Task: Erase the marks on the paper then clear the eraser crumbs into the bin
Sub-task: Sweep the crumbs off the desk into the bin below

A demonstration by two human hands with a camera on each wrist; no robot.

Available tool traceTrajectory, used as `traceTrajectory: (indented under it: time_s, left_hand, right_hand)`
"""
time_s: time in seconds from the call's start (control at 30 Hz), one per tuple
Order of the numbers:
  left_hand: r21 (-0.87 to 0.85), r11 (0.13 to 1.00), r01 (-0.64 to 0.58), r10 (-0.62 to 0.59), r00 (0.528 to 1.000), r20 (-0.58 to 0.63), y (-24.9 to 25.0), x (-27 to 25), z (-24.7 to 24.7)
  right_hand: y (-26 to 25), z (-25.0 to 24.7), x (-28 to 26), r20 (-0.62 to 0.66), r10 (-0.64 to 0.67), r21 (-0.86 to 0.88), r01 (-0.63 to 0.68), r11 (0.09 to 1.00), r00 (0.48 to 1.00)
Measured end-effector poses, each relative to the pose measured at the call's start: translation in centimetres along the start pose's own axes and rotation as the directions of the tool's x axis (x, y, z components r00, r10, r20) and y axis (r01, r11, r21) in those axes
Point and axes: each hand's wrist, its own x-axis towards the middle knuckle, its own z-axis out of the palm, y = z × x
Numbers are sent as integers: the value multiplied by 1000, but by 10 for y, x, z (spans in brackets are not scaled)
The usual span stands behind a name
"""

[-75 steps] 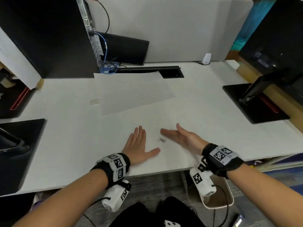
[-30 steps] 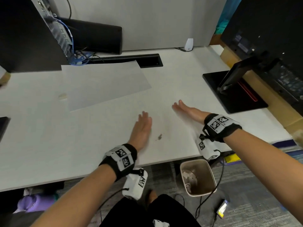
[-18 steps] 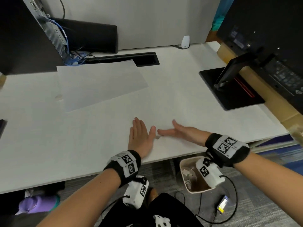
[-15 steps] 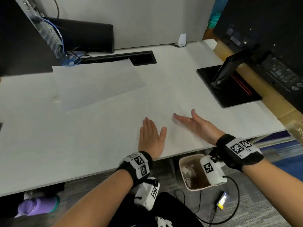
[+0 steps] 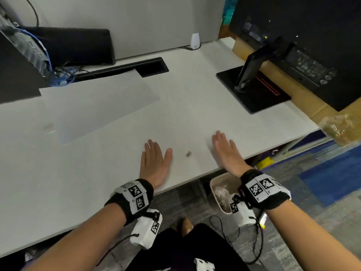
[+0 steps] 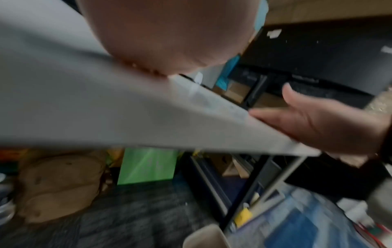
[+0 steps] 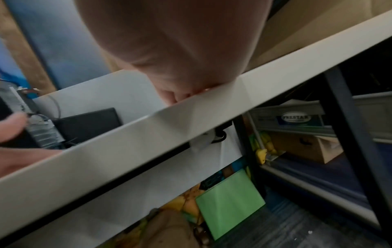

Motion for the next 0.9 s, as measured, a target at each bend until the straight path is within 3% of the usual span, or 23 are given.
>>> traceTrajectory:
  time_s: [0.03, 0.1, 0.13, 0.17, 0.2, 0.27, 0.37, 0.43, 0.5, 0.6, 0.67, 0.73, 0.83, 0.9]
  left_hand:
    - [44, 999, -9, 9, 1000, 6, 0, -3, 5]
    - [57, 998, -40, 39, 999, 21, 11, -4, 13]
    - [46, 997, -57, 55, 998, 35, 20, -2, 16]
    - [32, 997, -76, 74, 996, 53, 29, 3, 20]
    - [2, 996, -88, 87, 993, 74, 38, 7, 23]
    - [-141, 986, -91, 109, 986, 127, 56, 10, 26]
    - [-476, 872, -115, 259, 933, 249, 70, 9, 16]
    - [-618, 777, -119, 304, 931, 202, 70, 7, 5]
    - [-643, 740, -198, 331, 939, 92, 67, 9, -4]
    - [-665, 679, -311, 398, 917, -21, 67, 7, -8]
    - [-624, 673, -398, 486, 873, -33, 69, 0, 2]
    - [-567, 689, -452, 575, 817, 46, 71, -7, 23]
    - [-508, 754, -417, 600, 752, 272, 76, -19, 63]
    - [-442, 805, -395, 565, 735, 374, 75, -18, 96]
  right_hand:
    - [-7, 10, -7, -8, -11, 12, 12, 1000, 1000]
    - [-12, 22, -14, 100, -95, 3, 95, 995, 990]
    - [-15, 23, -18, 168, -148, 43, 143, 989, 975]
    - [-15, 21, -20, 193, -179, 193, 141, 971, 965]
    - [-13, 16, -22, 164, -174, 385, 100, 917, 971]
    - [-6, 6, -21, 0, -57, 687, 41, 725, 998]
    - [14, -11, -24, -176, 42, 856, 132, 500, 983]
    - [22, -18, -31, -265, 74, 843, 194, 501, 961]
    - [30, -19, -35, -330, 146, 831, 214, 514, 932]
    - [44, -15, -38, -302, 247, 882, 172, 438, 921]
    - [55, -6, -39, -234, 252, 886, 99, 452, 939]
    - [67, 3, -40, -131, 239, 861, -9, 508, 962]
    - [84, 15, -36, -4, 217, 695, -154, 702, 976]
    - [100, 24, -28, 52, 251, 513, -242, 824, 967]
